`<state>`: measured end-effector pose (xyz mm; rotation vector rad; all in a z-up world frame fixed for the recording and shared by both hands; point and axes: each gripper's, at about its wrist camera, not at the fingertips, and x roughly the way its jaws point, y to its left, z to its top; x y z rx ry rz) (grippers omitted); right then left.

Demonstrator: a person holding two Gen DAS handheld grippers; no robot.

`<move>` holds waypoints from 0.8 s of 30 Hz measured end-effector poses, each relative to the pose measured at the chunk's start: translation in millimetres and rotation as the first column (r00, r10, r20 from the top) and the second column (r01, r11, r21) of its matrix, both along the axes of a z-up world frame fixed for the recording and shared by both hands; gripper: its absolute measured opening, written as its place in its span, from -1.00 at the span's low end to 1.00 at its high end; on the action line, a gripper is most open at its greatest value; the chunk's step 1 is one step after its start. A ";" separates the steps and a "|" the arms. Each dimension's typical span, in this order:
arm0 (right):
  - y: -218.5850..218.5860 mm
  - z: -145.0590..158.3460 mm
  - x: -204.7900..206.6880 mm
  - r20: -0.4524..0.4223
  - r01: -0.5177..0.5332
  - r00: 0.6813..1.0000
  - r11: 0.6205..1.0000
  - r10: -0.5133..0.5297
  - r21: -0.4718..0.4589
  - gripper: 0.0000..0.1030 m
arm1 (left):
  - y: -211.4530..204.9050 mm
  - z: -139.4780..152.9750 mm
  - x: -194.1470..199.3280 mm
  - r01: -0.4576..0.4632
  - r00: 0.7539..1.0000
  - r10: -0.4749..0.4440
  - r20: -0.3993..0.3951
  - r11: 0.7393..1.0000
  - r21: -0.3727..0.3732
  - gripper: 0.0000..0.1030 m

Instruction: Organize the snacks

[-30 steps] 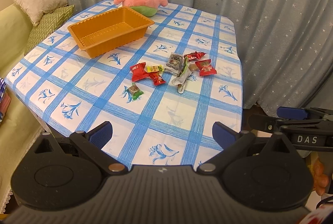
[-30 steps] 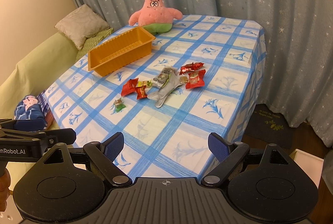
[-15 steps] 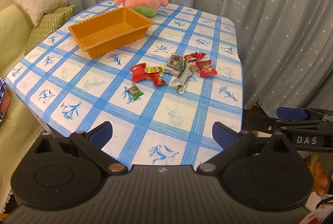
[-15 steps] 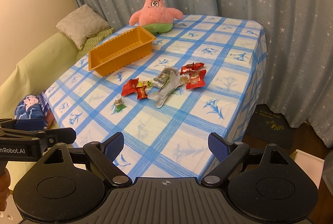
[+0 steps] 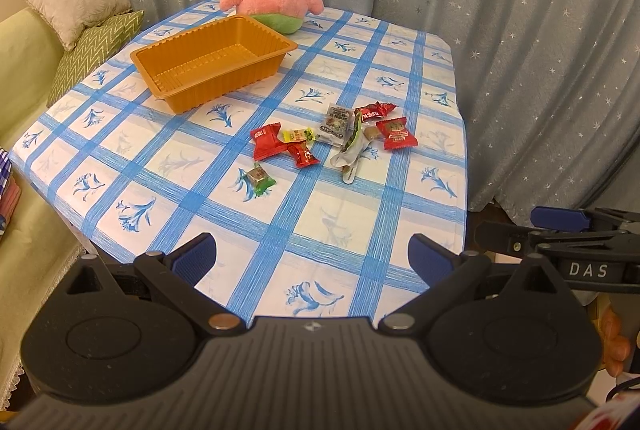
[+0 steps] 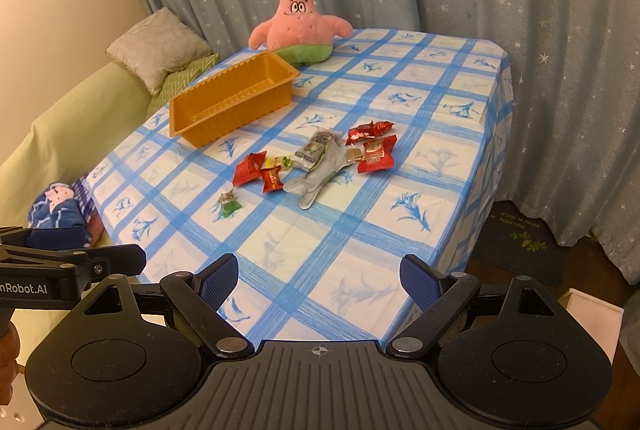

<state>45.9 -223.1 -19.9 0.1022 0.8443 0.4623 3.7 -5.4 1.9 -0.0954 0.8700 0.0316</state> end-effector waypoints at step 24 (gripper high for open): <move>-10.1 -4.0 8.1 -0.004 -0.001 1.000 1.000 0.001 0.002 0.70 | 6.3 4.0 6.6 -0.050 0.999 0.049 0.021 0.999 0.020 0.98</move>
